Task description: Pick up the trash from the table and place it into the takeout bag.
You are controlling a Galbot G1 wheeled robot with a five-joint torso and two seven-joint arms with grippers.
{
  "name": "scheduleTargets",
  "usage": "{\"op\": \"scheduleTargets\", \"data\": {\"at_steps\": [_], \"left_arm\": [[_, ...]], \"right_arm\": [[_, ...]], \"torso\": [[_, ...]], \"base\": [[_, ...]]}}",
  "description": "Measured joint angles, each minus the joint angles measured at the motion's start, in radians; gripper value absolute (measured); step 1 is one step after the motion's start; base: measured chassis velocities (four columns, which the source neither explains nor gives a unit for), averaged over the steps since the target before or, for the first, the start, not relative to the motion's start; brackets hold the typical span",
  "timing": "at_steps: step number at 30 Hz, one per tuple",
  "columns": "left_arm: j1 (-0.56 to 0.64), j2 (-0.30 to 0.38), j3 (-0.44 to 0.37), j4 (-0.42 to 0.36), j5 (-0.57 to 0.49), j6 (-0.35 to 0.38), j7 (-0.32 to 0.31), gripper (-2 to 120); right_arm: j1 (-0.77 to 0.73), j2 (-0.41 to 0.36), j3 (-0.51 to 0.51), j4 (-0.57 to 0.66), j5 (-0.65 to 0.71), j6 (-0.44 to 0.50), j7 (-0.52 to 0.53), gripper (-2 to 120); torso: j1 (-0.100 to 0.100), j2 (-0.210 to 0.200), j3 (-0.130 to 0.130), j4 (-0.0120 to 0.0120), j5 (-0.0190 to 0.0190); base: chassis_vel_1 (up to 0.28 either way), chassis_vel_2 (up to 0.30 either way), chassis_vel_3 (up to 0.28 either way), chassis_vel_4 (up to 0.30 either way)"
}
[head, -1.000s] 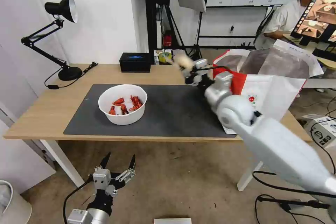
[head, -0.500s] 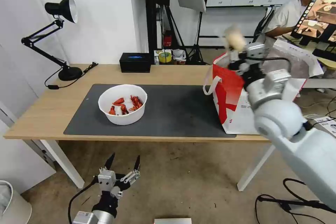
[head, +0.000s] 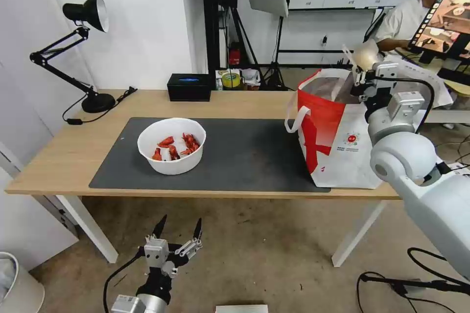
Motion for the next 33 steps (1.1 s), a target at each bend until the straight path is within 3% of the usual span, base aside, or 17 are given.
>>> {"op": "scheduleTargets", "data": {"at_steps": [2,6,8,10,19,23,24,33], "left_arm": [[-0.001,-0.001,0.002,0.000,-0.015,0.000,0.000,100],[-0.001,0.000,0.003,-0.002,-0.025,0.000,0.000,100],[-0.002,0.002,0.001,-0.005,-0.032,0.000,-0.001,100],[-0.002,0.003,0.001,-0.005,-0.032,-0.001,-0.001,100],[-0.003,0.006,0.005,-0.006,-0.031,-0.001,-0.001,100],[-0.003,0.006,0.010,-0.010,-0.030,-0.001,-0.001,100],[-0.002,0.006,0.010,-0.012,-0.029,-0.001,-0.001,100],[-0.003,0.007,0.000,-0.014,-0.030,-0.001,-0.001,100]], "right_arm": [[0.001,0.003,-0.001,-0.002,0.000,-0.001,0.015,20],[0.007,0.004,-0.002,-0.003,0.000,-0.004,0.021,27],[0.015,0.005,-0.002,-0.005,-0.001,-0.008,0.028,40],[0.014,0.004,-0.002,-0.003,-0.002,-0.009,0.028,43],[-0.017,-0.005,0.008,0.011,-0.010,-0.013,0.028,80],[-0.022,-0.007,0.009,0.012,-0.011,-0.013,0.028,89],[-0.024,-0.007,0.009,0.013,-0.012,-0.013,0.027,96],[-0.038,-0.004,-0.006,0.048,-0.004,-0.009,0.009,100]], "torso": [[0.000,0.000,0.000,0.0000,0.0000],[0.000,0.000,0.000,-0.0001,0.0000],[0.000,0.000,0.000,0.0000,-0.0001],[0.000,0.000,0.000,0.0000,-0.0001],[0.000,0.000,0.000,0.0000,-0.0001],[0.000,0.000,0.000,-0.0001,-0.0001],[0.000,0.000,0.000,-0.0001,0.0000],[0.000,0.000,0.000,-0.0001,-0.0001]], "base": [[0.000,0.000,0.000,0.000],[0.000,0.000,0.000,0.000],[0.000,0.000,0.000,0.000],[0.000,0.000,0.000,0.000],[0.000,0.000,0.000,0.000],[0.000,0.000,0.000,0.000],[0.000,0.000,0.000,0.000],[0.000,0.000,0.000,0.000]]}}
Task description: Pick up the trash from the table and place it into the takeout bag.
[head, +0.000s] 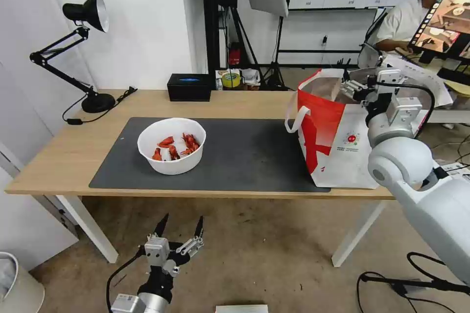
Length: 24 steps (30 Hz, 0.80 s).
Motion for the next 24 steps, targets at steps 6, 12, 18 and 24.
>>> {"op": "scheduleTargets", "data": {"at_steps": [6,12,18,24], "left_arm": [[-0.001,0.003,-0.011,-0.008,-0.005,0.000,-0.001,100],[0.000,0.007,-0.020,-0.011,-0.018,-0.001,-0.001,100],[0.000,-0.003,-0.032,-0.019,-0.021,-0.004,-0.001,100],[0.004,-0.003,-0.041,-0.025,-0.025,-0.011,-0.001,100]], "right_arm": [[-0.021,-0.002,-0.004,0.056,0.015,0.012,-0.033,100],[-0.106,-0.010,0.004,0.150,0.023,0.047,-0.093,100],[-0.223,-0.003,-0.018,0.245,-0.003,0.110,-0.158,100],[-0.365,0.010,-0.009,0.270,-0.036,0.195,-0.237,100]], "torso": [[0.000,0.000,0.000,0.0001,-0.0001],[0.000,0.000,0.000,-0.0001,-0.0001],[0.000,0.000,0.000,0.0002,-0.0002],[0.000,0.000,0.000,0.0000,0.0000]], "base": [[0.000,0.000,0.000,0.000],[0.000,0.000,0.000,0.000],[0.000,0.000,0.000,0.000],[0.000,0.000,0.000,0.000]]}}
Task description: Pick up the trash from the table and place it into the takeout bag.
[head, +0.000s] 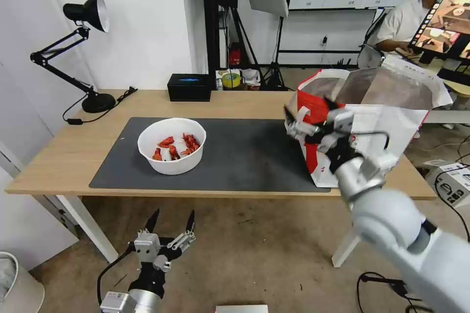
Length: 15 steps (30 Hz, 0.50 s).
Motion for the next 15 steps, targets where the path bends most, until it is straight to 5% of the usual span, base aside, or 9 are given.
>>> {"op": "scheduleTargets", "data": {"at_steps": [15], "left_arm": [[0.007,0.003,0.002,0.005,0.024,-0.014,0.016,100]], "right_arm": [[-0.321,0.087,0.026,-0.173,-0.134,0.319,-0.140,100]], "torso": [[0.000,0.000,0.000,0.0000,0.0000]], "base": [[0.000,0.000,0.000,0.000]]}}
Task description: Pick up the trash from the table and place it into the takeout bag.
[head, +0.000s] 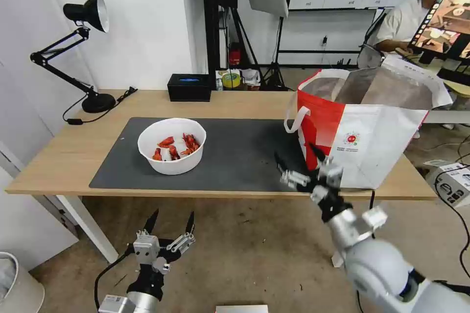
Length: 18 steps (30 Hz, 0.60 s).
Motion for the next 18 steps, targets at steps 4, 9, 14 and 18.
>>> {"op": "scheduleTargets", "data": {"at_steps": [4,9,14,18], "left_arm": [[0.001,0.006,-0.002,0.003,-0.002,0.001,0.001,100],[-0.003,0.020,-0.008,0.002,-0.016,0.002,0.000,100],[-0.009,0.029,-0.011,0.004,-0.026,0.003,0.000,100],[-0.014,0.031,-0.010,0.008,-0.029,0.003,0.000,100]], "right_arm": [[-0.054,0.031,-0.008,-0.056,-0.053,0.070,0.012,100],[-0.108,0.069,-0.016,-0.075,-0.132,0.096,0.092,100],[-0.160,0.095,-0.020,-0.054,-0.179,0.053,0.199,100],[-0.181,0.099,-0.022,-0.046,-0.180,0.026,0.221,100]], "torso": [[0.000,0.000,0.000,0.0000,0.0001],[0.000,0.000,0.000,0.0000,-0.0001],[0.000,0.000,0.000,0.0000,-0.0001],[0.000,0.000,0.000,0.0000,-0.0002]], "base": [[0.000,0.000,0.000,0.000],[0.000,0.000,0.000,0.000],[0.000,0.000,0.000,0.000],[0.000,0.000,0.000,0.000]]}}
